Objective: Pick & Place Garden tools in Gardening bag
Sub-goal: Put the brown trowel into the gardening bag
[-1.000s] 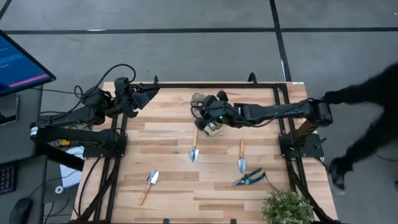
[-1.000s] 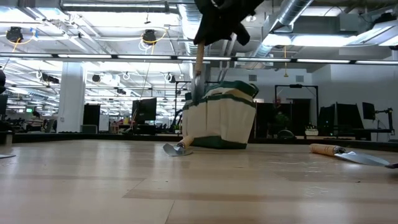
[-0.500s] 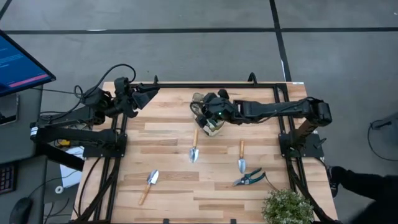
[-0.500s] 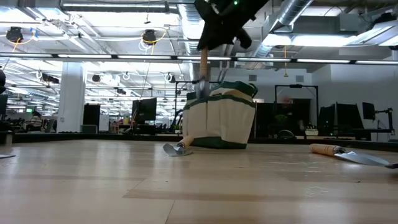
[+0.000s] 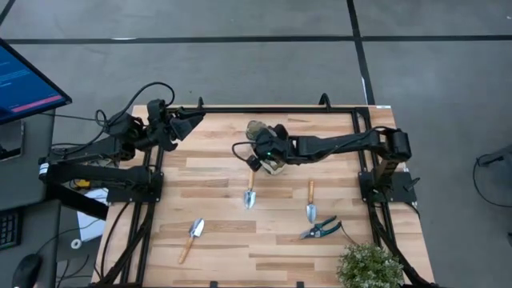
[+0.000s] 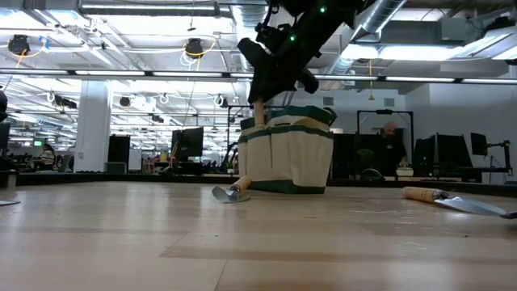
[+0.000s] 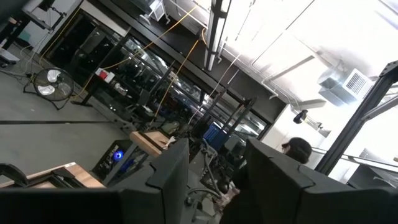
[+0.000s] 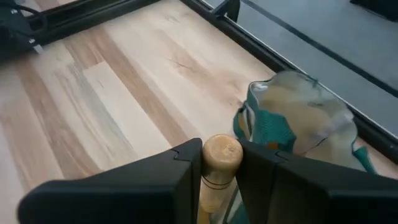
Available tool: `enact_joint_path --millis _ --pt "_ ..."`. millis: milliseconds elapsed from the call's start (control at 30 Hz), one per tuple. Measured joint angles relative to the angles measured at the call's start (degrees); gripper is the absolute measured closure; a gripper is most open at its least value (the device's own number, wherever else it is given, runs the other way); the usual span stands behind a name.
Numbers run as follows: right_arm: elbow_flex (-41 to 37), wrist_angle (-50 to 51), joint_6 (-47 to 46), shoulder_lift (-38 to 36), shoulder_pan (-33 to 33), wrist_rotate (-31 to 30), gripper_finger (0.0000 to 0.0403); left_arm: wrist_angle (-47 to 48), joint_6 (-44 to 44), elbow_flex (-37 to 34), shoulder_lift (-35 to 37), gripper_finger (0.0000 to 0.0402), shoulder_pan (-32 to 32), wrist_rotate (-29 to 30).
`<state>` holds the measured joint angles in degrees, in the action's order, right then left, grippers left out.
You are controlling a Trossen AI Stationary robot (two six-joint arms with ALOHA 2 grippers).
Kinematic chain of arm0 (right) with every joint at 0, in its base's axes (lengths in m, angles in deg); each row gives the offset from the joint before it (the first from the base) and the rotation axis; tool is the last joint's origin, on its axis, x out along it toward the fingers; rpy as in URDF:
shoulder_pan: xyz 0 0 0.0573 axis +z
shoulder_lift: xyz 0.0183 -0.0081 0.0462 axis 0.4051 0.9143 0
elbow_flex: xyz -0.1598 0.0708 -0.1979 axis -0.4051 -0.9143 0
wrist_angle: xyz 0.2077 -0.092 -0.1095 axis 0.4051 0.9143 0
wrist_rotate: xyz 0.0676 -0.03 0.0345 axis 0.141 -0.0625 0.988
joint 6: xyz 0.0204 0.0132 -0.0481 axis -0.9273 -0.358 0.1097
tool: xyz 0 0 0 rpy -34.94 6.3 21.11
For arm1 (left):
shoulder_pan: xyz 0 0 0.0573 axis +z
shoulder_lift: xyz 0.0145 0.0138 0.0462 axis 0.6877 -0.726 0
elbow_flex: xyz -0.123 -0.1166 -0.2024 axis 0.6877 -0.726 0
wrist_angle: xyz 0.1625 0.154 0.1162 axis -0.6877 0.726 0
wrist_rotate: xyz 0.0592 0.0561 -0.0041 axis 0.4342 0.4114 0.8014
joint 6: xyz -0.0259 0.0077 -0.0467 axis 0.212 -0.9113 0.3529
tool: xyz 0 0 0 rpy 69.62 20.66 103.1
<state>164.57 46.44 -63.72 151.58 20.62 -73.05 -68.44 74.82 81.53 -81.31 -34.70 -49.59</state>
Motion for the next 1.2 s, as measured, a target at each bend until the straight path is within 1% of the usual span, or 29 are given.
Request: enact_joint_path --millis 67,100,133,333,400,500,600,767,833,900,967,1067,1200 --pt "0.03 0.26 -1.02 0.21 -0.23 0.01 0.0338 0.00 -0.02 0.00 0.00 0.0243 -0.02 -0.02" --pt "0.03 0.60 -1.44 0.23 -0.26 0.01 0.0328 0.00 -0.02 0.00 0.00 0.0243 -0.01 -0.02" --pt "0.03 1.17 -1.51 0.21 -0.30 -0.04 0.0311 0.01 -0.04 0.00 0.00 0.0243 -0.02 -0.01" --pt "0.04 6.55 -1.94 -1.91 -1.00 0.42 0.0162 0.32 -1.97 0.00 0.00 0.0237 -0.02 -0.02" --pt "-0.08 8.96 -2.88 -3.60 -1.39 1.08 0.0127 1.62 -1.97 0.02 0.03 0.0231 -0.02 -0.13" --pt "-0.08 11.07 -3.06 -7.30 -1.45 1.34 0.0098 9.35 -1.95 0.07 0.22 0.0223 -0.05 -2.44" --pt "0.08 12.95 -3.61 -12.86 -0.87 1.37 0.0091 23.15 -1.49 0.07 0.45 0.0222 -0.10 -4.30" --pt "0.01 20.60 -6.29 -21.95 0.24 0.42 0.0097 51.85 3.65 0.07 -2.49 0.0223 -2.17 -5.76" --pt "0.03 22.63 -6.56 -24.87 0.98 -0.89 0.0098 61.66 6.99 0.04 -4.93 0.0224 -3.89 -8.74" --pt "0.03 24.99 -6.69 -26.97 1.86 -2.01 0.0098 68.88 10.96 0.04 -8.01 0.0224 -6.56 -12.03" --pt "0.02 26.60 -6.69 -28.40 2.69 -2.79 0.0098 73.82 16.44 0.04 -11.15 0.0224 -10.10 -14.99" --pt "0.01 28.22 -6.67 -29.72 3.36 -3.07 0.0098 77.75 27.54 0.04 -15.68 0.0224 -16.40 -16.85" --pt "0.01 30.87 -6.19 -30.11 3.64 -3.02 0.0098 76.52 41.88 0.04 -21.14 0.0224 -26.25 -16.70"
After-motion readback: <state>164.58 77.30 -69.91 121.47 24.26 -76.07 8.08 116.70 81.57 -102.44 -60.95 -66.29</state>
